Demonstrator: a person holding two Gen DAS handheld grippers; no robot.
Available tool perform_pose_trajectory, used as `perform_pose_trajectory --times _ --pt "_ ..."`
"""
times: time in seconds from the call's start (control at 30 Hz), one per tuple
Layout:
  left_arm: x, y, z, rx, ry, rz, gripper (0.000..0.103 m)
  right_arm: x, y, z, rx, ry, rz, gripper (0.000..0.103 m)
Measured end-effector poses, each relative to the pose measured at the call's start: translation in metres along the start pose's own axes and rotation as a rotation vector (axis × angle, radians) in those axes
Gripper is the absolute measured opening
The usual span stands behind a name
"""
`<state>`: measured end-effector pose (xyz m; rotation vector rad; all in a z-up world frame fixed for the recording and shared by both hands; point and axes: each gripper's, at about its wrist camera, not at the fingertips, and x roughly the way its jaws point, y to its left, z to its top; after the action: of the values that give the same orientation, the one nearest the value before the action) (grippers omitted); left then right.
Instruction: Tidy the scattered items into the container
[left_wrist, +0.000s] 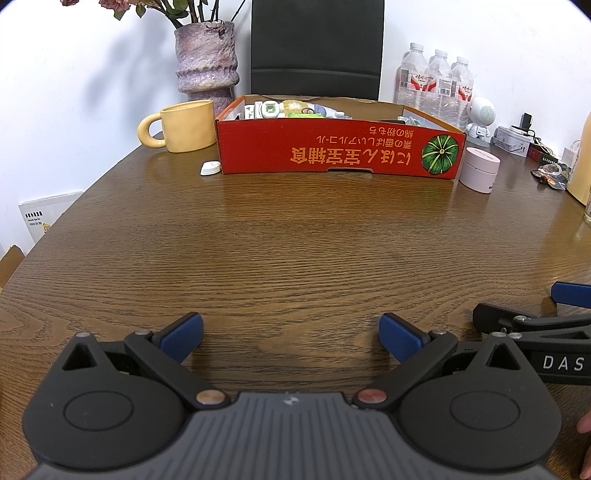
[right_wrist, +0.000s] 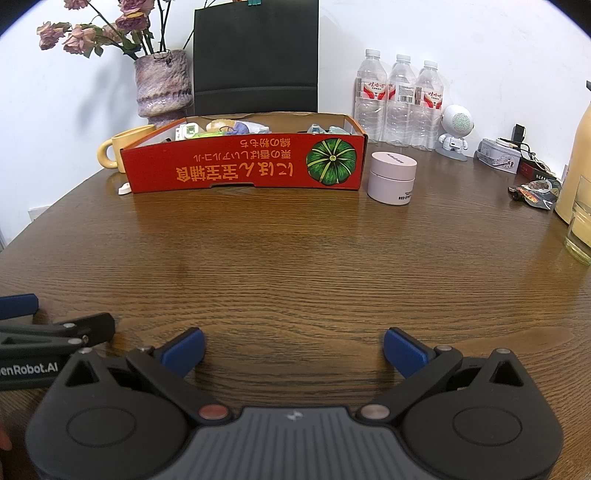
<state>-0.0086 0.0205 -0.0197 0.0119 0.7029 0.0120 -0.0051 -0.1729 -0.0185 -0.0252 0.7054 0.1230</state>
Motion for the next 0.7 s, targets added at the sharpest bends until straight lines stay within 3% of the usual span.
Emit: perform_pose_trajectory --times 0.7 --pt "0.0053 0.0038 0.0087 0.024 0.003 -0.024 0.103 0.0028 0.0005 0.0019 -0.001 0.000 0.004 0.103"
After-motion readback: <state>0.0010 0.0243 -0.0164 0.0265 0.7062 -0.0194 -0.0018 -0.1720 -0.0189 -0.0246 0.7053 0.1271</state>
